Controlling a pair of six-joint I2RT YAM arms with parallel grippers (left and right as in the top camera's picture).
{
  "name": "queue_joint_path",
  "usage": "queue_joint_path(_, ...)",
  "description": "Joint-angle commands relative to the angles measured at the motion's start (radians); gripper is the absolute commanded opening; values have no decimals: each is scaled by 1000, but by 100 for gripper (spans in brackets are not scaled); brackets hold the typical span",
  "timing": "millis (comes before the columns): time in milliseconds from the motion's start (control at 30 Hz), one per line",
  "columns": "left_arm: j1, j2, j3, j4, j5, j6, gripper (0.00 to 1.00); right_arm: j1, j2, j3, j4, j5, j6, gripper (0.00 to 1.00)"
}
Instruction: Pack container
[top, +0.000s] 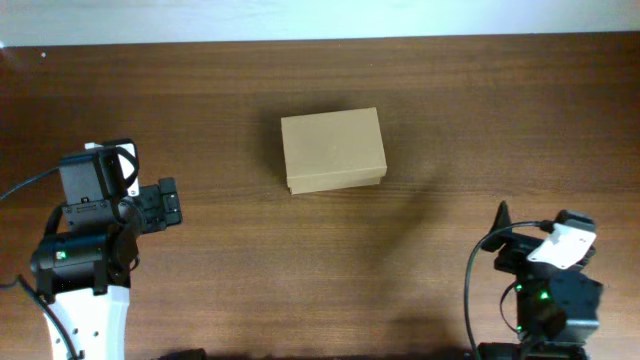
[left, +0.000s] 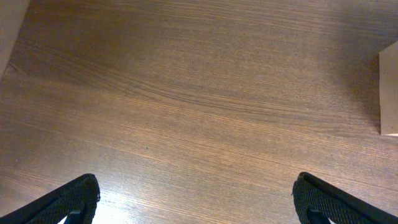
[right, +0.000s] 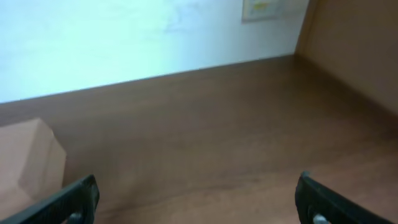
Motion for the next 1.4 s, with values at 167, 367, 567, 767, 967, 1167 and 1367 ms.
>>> queue_joint_path(167,4,0,-4,1,-11,5,99,-8,-136,-174,36,-7,-8,99)
queue_joint_path(367,4,0,-4,1,-11,5,100,-8,-217,-217,25,-2,-7,99)
queue_joint_path(567,4,0,-4,1,-11,5,100,-8,-259,-280,24,-2,-7,99)
queue_joint_path(767,4,0,-4,1,-11,5,100,-8,-259,-281,26,-2,-8,99)
queue_joint_path(967,4,0,-4,1,-11,5,100,-8,-259,-281,26,-2,-8,99)
queue_joint_path(1167,4,0,-4,1,-11,5,100,-8,-259,-281,26,-2,-8,99)
queue_joint_path(1367,4,0,-4,0,-11,5,100,-8,-259,-281,26,-2,-7,99)
